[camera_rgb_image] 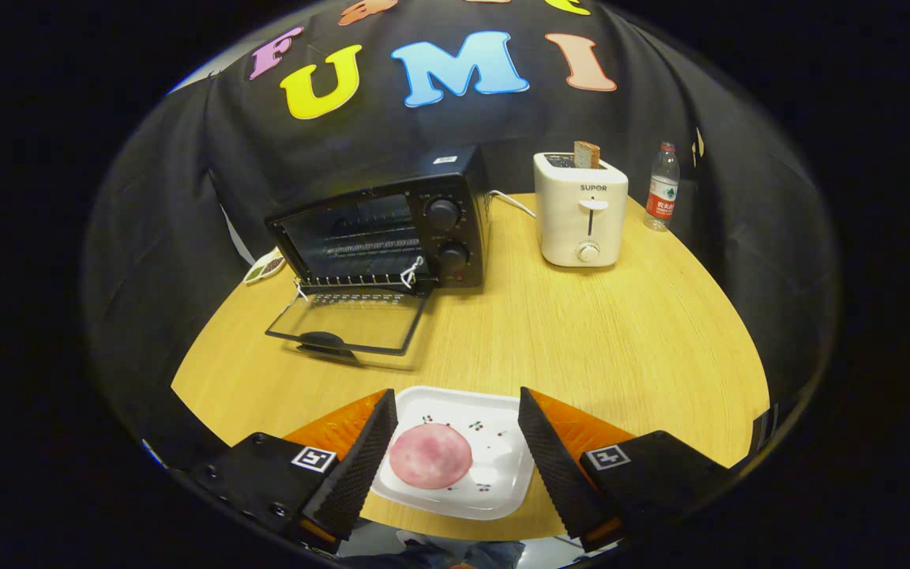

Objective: Open the toaster oven, put the food inside, and close the toaster oven door.

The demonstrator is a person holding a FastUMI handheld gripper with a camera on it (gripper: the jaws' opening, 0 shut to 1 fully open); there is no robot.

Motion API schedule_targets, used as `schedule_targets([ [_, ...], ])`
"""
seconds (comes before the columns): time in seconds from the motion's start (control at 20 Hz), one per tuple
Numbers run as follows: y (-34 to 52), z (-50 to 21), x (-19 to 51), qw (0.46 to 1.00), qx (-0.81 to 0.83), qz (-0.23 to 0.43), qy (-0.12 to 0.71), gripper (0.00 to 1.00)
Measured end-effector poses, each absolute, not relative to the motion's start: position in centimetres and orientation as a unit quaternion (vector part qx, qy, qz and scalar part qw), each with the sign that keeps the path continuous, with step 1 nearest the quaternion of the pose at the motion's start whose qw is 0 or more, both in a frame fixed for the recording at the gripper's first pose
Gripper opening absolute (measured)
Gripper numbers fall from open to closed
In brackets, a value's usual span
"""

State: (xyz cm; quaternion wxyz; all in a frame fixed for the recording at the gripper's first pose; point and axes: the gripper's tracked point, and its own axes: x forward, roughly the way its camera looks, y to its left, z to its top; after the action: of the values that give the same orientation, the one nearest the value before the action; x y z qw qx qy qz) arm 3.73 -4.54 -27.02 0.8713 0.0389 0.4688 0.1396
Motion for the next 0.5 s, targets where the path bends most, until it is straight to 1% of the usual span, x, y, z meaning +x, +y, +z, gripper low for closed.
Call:
schedule_targets([
  [0.25, -6.6, -30.9, 1.6, 0.823, 0.029, 0.152, 0.547, 0.99],
  [0.4, -6.7, -32.1, 0.0, 0.787, 0.054, 0.162, 0.593, 0.99],
  [0.45, -6.7, -32.5, -0.4, 0.780, 0.065, 0.160, 0.602, 0.94],
  [0.5, -6.7, -32.7, -0.5, 0.773, 0.072, 0.160, 0.610, 0.92],
])
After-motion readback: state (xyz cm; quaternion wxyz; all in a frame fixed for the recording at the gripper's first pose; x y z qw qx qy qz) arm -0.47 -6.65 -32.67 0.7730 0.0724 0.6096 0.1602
